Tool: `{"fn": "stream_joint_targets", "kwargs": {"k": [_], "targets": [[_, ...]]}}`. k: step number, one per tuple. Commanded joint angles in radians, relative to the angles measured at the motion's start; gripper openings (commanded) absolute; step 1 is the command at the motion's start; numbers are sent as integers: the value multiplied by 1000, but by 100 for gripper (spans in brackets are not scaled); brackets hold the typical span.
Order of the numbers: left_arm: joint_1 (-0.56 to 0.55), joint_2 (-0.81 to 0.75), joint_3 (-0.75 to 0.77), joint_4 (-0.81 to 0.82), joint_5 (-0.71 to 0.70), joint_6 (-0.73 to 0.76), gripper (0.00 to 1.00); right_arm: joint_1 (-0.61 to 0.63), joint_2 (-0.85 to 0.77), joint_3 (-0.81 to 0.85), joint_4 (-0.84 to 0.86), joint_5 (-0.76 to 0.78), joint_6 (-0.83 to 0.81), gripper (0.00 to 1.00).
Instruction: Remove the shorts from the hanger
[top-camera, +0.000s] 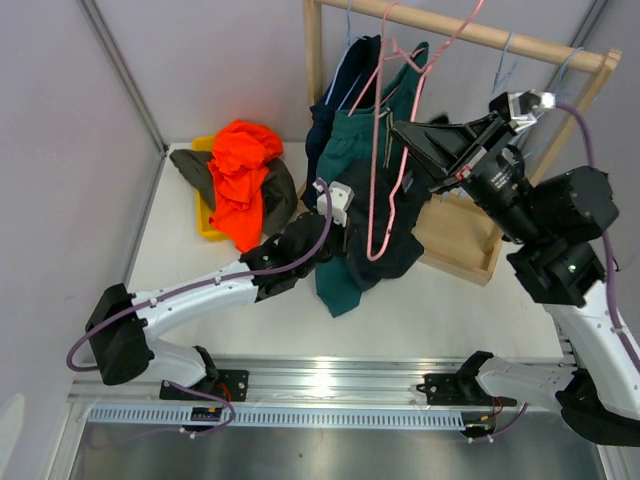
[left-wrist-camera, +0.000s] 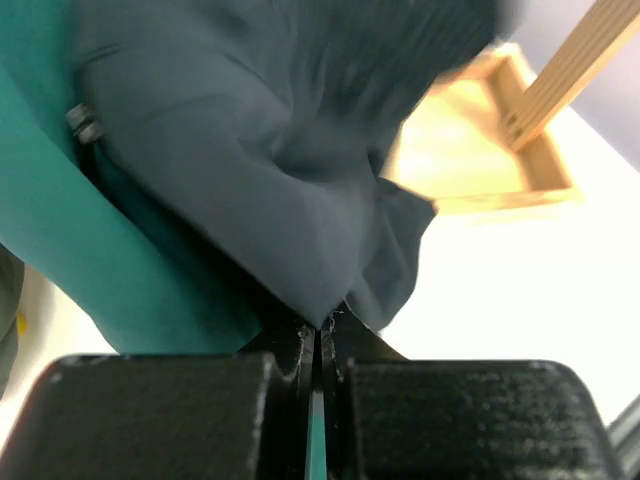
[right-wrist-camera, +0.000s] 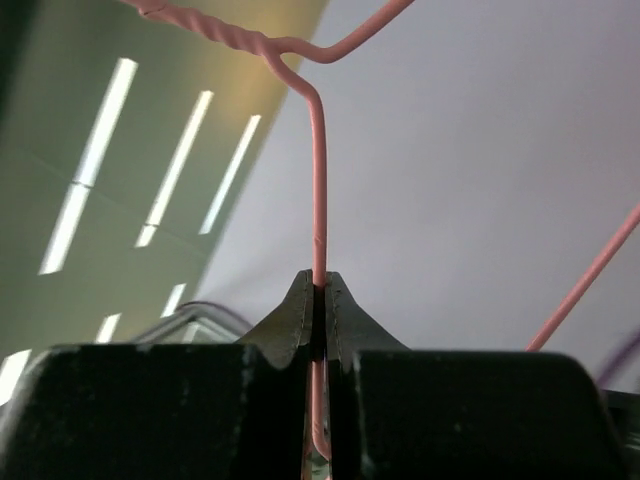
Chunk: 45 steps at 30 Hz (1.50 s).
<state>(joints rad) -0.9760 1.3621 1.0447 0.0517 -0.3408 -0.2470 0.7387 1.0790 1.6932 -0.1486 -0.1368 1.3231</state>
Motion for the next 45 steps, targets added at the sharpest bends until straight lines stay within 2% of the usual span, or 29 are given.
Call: {"fn": "stream_joint_targets", "kwargs": {"k": [1, 3, 5, 8, 12, 14, 15, 18, 23, 25, 28, 29, 31, 33, 34, 36, 37, 38, 39, 41, 44, 45], "targets": [[0, 3, 62, 109, -58, 0, 0, -15, 10, -131, 296, -112, 327, 0], [0, 37, 116, 77, -75, 8, 0, -12, -22, -176, 290, -66, 369, 0], [-4, 42, 130, 82, -79, 5, 0, 2, -39, -170, 226, -26, 334, 0], [-56, -1, 94, 88, -113, -3, 0, -65, -44, -129, 106, -35, 268, 0], [-225, -135, 5, 74, -269, 46, 0, -171, -44, -86, -15, -33, 167, 0], [-320, -237, -35, 16, -356, 38, 0, -240, -31, -63, -58, -73, 131, 0], [-349, -274, -64, -4, -383, 20, 0, -319, -25, -60, -55, -99, 131, 0], [-440, -423, -129, -127, -472, -44, 0, -450, 7, -61, -20, -220, 171, 0], [-552, -599, -138, -324, -593, -127, 0, -596, 59, -104, 107, -367, 249, 0], [-598, -623, -108, -410, -670, -147, 0, -657, 73, -156, 176, -398, 277, 0], [-610, -627, -46, -550, -757, -169, 0, -703, 117, -202, 279, -445, 312, 0], [-610, -621, 28, -585, -783, -166, 0, -710, 137, -201, 311, -455, 314, 0], [-610, -613, 76, -613, -846, -108, 0, -722, 215, -194, 387, -506, 333, 0], [-609, -618, 162, -574, -882, 36, 0, -726, 295, -185, 449, -550, 376, 0], [-610, -624, 187, -471, -908, 102, 0, -728, 320, -172, 495, -566, 381, 0], [-609, -647, 195, -309, -914, 349, 0, -728, 372, -136, 494, -595, 370, 0], [-607, -652, 186, -135, -919, 427, 0, -728, 378, -123, 492, -596, 369, 0], [-599, -653, 183, -60, -917, 571, 0, -726, 380, -122, 489, -595, 369, 0], [-590, -652, 190, 15, -914, 633, 0, -728, 374, -127, 485, -592, 366, 0], [-555, -629, 234, 72, -890, 711, 0, -730, 360, -138, 455, -593, 343, 0], [-506, -597, 316, -4, -813, 709, 0, -730, 300, -194, 417, -587, 311, 0], [-471, -584, 387, -33, -796, 703, 0, -730, 282, -208, 400, -581, 297, 0]]}}
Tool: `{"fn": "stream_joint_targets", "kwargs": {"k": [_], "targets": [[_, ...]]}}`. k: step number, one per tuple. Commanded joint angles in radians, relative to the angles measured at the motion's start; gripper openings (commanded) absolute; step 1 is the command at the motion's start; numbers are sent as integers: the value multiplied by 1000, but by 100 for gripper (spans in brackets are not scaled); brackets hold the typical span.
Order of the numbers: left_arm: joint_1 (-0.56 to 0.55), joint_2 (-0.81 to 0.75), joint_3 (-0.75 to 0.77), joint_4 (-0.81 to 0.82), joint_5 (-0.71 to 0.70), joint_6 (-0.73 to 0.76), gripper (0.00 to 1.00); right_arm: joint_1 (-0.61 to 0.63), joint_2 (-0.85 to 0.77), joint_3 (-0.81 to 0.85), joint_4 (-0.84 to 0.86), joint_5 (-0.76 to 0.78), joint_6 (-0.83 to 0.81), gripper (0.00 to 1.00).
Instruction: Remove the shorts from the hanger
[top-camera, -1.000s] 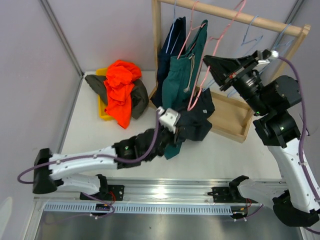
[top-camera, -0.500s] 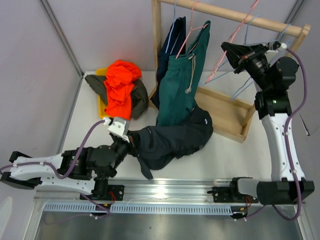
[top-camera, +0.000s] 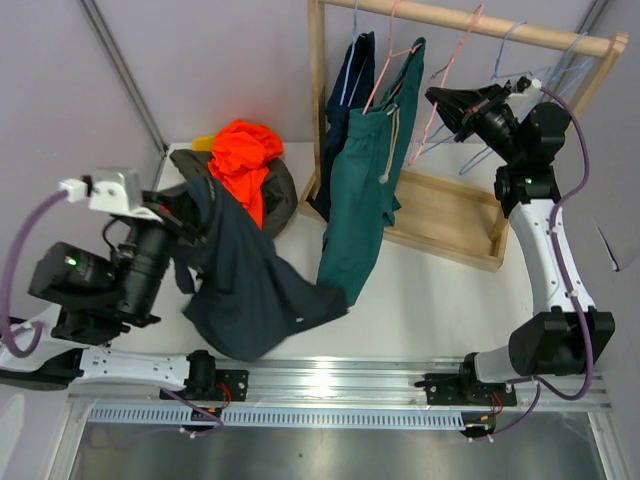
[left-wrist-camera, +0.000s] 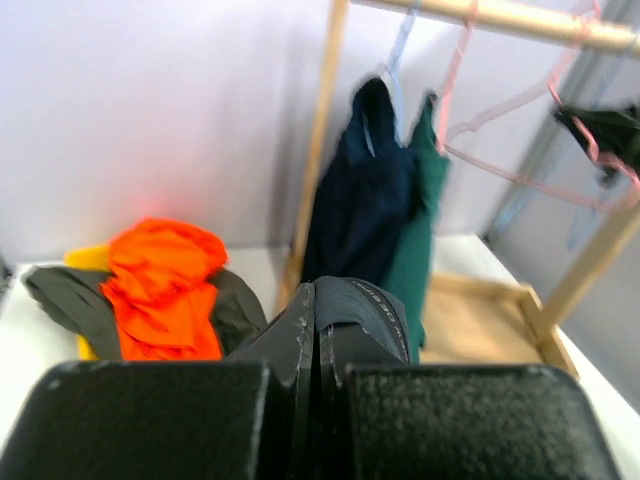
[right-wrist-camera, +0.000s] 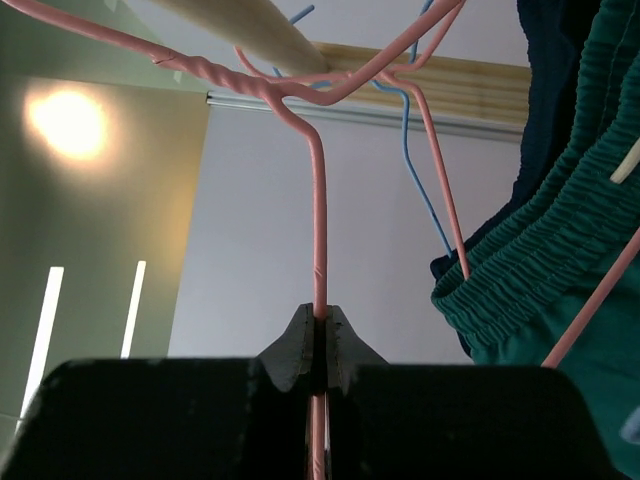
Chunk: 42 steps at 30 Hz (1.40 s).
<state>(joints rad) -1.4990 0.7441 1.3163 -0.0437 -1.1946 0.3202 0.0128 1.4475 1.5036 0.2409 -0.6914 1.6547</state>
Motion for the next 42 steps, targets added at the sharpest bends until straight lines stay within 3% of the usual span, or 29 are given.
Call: {"fn": "stream_joint_targets", "kwargs": {"k": [1, 3, 4, 5, 7, 11, 14, 16, 17, 20, 26, 34, 35, 36, 38, 40, 42], "targets": [[72, 66, 141, 33, 73, 126, 0, -4, -122, -28, -29, -23, -50, 0], [127, 99, 208, -51, 124, 122, 0, -4, -150, -51, -51, -26, -82, 3], [150, 116, 248, -70, 144, 120, 0, -4, -174, -58, -66, -28, -87, 36], [204, 151, 291, -87, 162, 120, 0, -7, -186, -74, -69, -30, -98, 54], [271, 191, 393, -148, 236, 96, 0, -40, -206, -80, -109, -28, -114, 99], [495, 311, 578, -287, 426, 11, 0, -51, -252, -105, -157, -36, -165, 99], [801, 478, 795, -459, 648, -108, 0, -51, -295, -147, -169, -37, -196, 99], [925, 620, 908, -527, 796, -186, 0, -51, -323, -187, -167, -45, -211, 100], [1027, 665, 941, -533, 834, -203, 0, -51, -331, -201, -161, -49, -210, 99], [1195, 823, 1073, -541, 921, -279, 0, -53, -361, -253, -152, -69, -222, 99], [1339, 949, 1022, -429, 960, -343, 0, -62, -409, -321, -198, -106, -286, 99], [1379, 1060, 914, -371, 1046, -371, 2, -68, -447, -322, -236, -114, -342, 99], [1390, 1066, 896, -372, 1061, -381, 14, -68, -450, -313, -238, -112, -340, 99], [1396, 1075, 884, -378, 1067, -392, 34, -68, -455, -303, -236, -111, -337, 99], [1402, 1075, 876, -424, 1054, -421, 99, -65, -457, -257, -230, -111, -334, 100], [1402, 1014, 839, -436, 1047, -450, 100, -60, -441, -191, -233, -109, -334, 99], [1399, 936, 708, -403, 1058, -472, 99, -40, -417, -146, -229, -100, -337, 99]]}}
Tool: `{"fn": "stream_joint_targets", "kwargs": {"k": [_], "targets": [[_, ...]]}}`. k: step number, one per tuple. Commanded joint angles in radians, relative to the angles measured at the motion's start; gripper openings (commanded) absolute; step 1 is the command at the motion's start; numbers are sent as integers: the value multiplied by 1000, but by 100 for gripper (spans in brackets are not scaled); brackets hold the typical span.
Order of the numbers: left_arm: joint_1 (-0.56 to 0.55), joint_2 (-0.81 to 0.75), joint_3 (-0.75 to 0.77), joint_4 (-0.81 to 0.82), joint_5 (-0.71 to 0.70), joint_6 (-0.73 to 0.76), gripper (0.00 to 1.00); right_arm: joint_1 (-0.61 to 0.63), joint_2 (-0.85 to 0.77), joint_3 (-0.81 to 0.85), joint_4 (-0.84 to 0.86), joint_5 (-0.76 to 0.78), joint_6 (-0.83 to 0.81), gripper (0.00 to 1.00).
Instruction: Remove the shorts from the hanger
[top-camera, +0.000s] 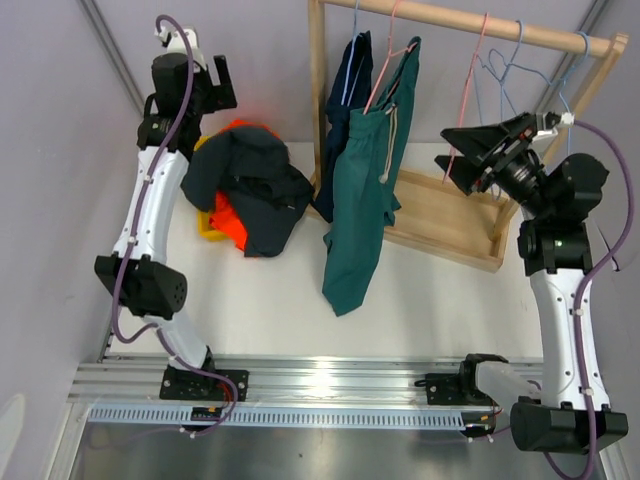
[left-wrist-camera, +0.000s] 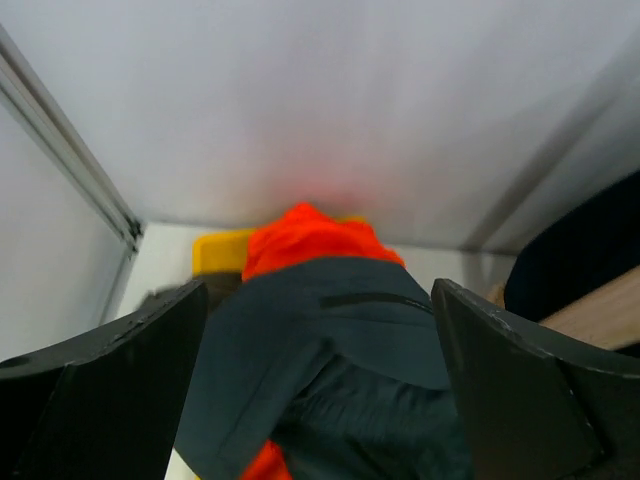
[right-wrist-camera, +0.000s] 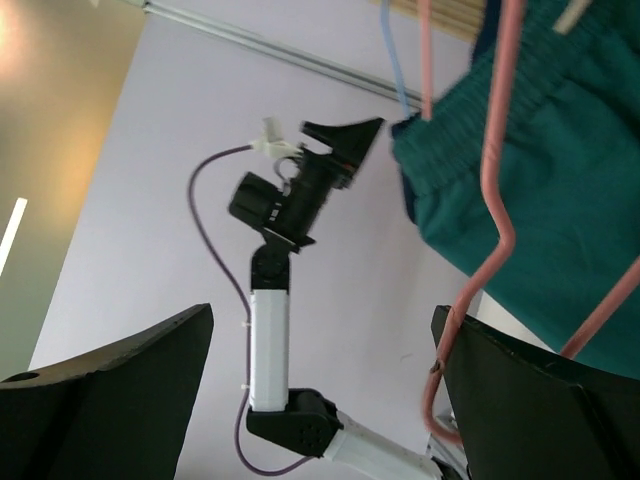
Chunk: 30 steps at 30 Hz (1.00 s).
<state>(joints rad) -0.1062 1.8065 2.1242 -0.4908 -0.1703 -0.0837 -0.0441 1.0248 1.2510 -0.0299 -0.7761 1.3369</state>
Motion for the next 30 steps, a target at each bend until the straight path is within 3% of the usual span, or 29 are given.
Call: {"fn": "stream_joint_targets", "kwargs": {"k": [1, 6, 10, 12, 17, 24, 30], "targets": [[7, -216, -136, 60, 54, -88, 99, 26, 38, 154, 41, 1, -28, 99], [-58, -485, -493, 127, 74, -80, 99, 127, 182, 306, 73, 57, -51, 96], [-92, -669, -648, 149, 121, -80, 100, 196, 346, 461, 27, 44, -64, 96], [-92, -757, -702, 141, 132, -82, 99, 222, 350, 472, -50, 105, -103, 96], [-92, -867, -774, 109, 143, -54, 99, 254, 319, 525, -354, 352, -350, 96], [-92, -909, -825, 113, 163, -63, 99, 176, 127, 392, -533, 478, -462, 97], [-93, -897, -839, 127, 203, -94, 100, 176, 141, 548, -544, 336, -398, 96]]}}
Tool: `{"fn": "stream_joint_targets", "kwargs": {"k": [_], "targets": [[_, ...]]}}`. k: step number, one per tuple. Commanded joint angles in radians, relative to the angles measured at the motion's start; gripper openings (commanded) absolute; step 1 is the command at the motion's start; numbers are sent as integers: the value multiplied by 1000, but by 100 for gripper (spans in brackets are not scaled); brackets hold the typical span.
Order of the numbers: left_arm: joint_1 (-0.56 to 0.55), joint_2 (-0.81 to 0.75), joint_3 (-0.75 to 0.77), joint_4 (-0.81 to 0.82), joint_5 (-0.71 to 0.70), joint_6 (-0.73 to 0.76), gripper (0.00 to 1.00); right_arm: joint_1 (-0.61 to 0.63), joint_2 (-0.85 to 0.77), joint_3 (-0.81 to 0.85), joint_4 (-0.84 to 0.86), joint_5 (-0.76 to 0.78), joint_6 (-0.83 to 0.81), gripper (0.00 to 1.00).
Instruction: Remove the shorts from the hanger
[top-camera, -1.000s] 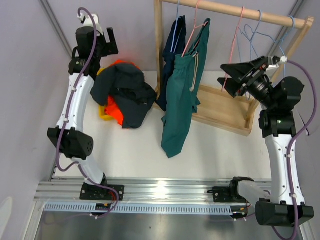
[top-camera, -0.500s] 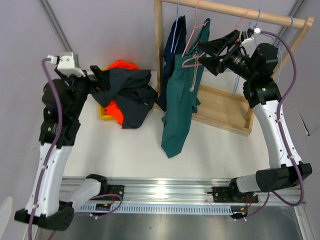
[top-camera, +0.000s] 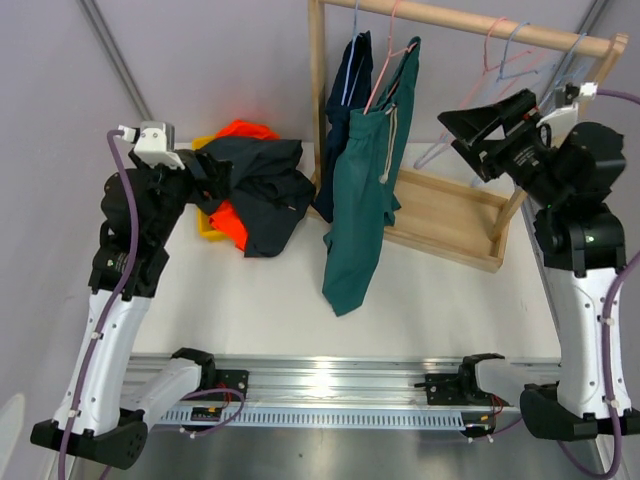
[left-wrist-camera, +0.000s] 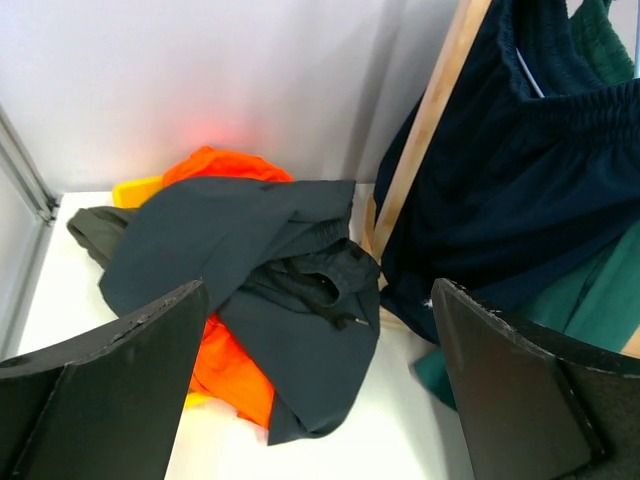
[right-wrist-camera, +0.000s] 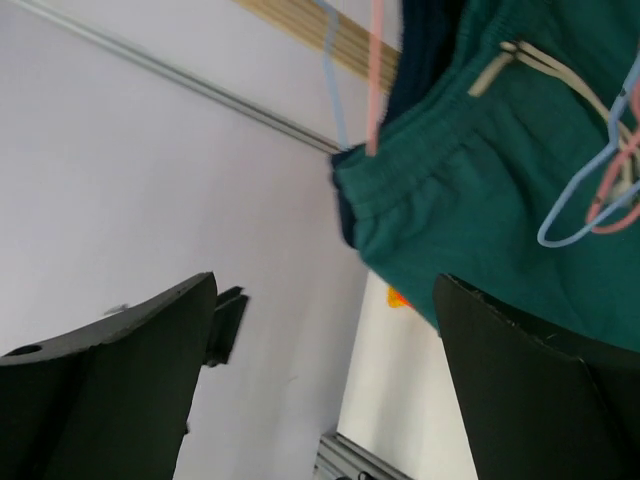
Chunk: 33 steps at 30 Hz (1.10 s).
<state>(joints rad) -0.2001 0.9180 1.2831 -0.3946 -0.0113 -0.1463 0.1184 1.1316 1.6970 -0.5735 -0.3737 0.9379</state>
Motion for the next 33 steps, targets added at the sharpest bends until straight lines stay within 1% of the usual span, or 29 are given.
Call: {"fn": "stream_joint_targets", "kwargs": {"k": [1, 5, 6, 9, 10, 12, 13, 15, 17, 18, 20, 24, 26, 27, 30, 31, 33], "targets": [[2, -8, 1, 33, 47, -36, 99, 26, 49, 163, 15, -95, 24, 97], [2, -28, -14, 43, 59, -56, 99, 79, 134, 216, 138, -125, 91, 96], [2, -31, -14, 45, 60, -58, 99, 87, 192, 230, 156, -125, 96, 96], [1, -41, -13, 33, 62, -59, 99, 110, 292, 276, 224, -122, 105, 94], [2, -42, -13, 28, 62, -59, 99, 116, 359, 280, 271, -123, 113, 93], [1, -53, -19, 22, 57, -53, 99, 136, 422, 279, 352, -148, 124, 92], [1, -57, -27, 20, 56, -53, 99, 145, 488, 282, 413, -154, 124, 92], [2, -71, -39, 26, 59, -53, 99, 173, 554, 334, 420, -148, 84, 91], [2, -76, -57, 31, 66, -55, 99, 188, 647, 389, 394, -134, 46, 90], [1, -79, -67, 34, 68, -53, 99, 202, 672, 450, 358, -113, 7, 90], [2, -84, -86, 36, 68, -53, 99, 210, 726, 487, 350, -103, -14, 90], [2, -103, -110, 46, 66, -47, 99, 216, 744, 504, 359, -84, -34, 90], [2, -111, -114, 49, 66, -41, 99, 217, 741, 497, 362, -70, -45, 82], [2, -110, -119, 46, 66, -41, 99, 221, 729, 489, 363, -65, -47, 79], [2, -111, -123, 48, 65, -38, 99, 228, 695, 434, 374, -38, -59, 76], [1, -111, -128, 48, 65, -38, 99, 230, 670, 423, 368, -27, -74, 66], [2, -114, -133, 51, 66, -39, 99, 237, 642, 389, 366, 16, -94, 54]]}}
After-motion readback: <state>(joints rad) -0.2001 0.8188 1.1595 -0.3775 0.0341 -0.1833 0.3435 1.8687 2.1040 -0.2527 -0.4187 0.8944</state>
